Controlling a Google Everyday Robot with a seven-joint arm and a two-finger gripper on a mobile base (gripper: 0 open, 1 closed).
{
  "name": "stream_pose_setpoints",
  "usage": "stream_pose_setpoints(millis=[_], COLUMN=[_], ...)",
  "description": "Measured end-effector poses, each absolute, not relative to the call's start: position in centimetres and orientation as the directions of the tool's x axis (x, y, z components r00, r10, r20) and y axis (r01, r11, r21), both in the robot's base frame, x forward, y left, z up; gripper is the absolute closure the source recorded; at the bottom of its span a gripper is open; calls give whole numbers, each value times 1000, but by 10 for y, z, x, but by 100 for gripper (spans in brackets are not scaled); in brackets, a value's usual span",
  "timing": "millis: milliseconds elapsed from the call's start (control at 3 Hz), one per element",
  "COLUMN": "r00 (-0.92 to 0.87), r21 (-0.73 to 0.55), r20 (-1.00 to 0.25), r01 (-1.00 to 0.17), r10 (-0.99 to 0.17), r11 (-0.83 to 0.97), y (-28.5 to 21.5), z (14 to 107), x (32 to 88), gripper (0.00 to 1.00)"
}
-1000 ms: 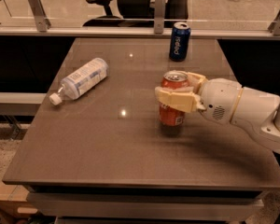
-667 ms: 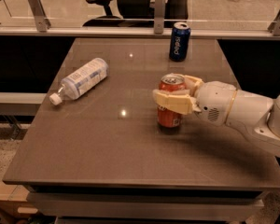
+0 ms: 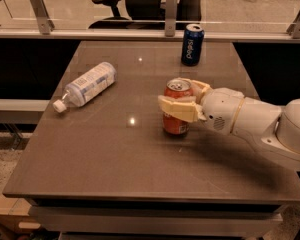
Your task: Pick blue plastic bottle
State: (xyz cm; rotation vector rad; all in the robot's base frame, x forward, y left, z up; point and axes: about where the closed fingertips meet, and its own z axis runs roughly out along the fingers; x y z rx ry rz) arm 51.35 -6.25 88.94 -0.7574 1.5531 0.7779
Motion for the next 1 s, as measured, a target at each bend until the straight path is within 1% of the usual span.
stream_pose_setpoints(millis=[1000], r00=[-104], r21=[58], r20=[-993], r01=[-818], r10=[-49], r11=[572], y=[-62], z=[891], x=[513], gripper=[100])
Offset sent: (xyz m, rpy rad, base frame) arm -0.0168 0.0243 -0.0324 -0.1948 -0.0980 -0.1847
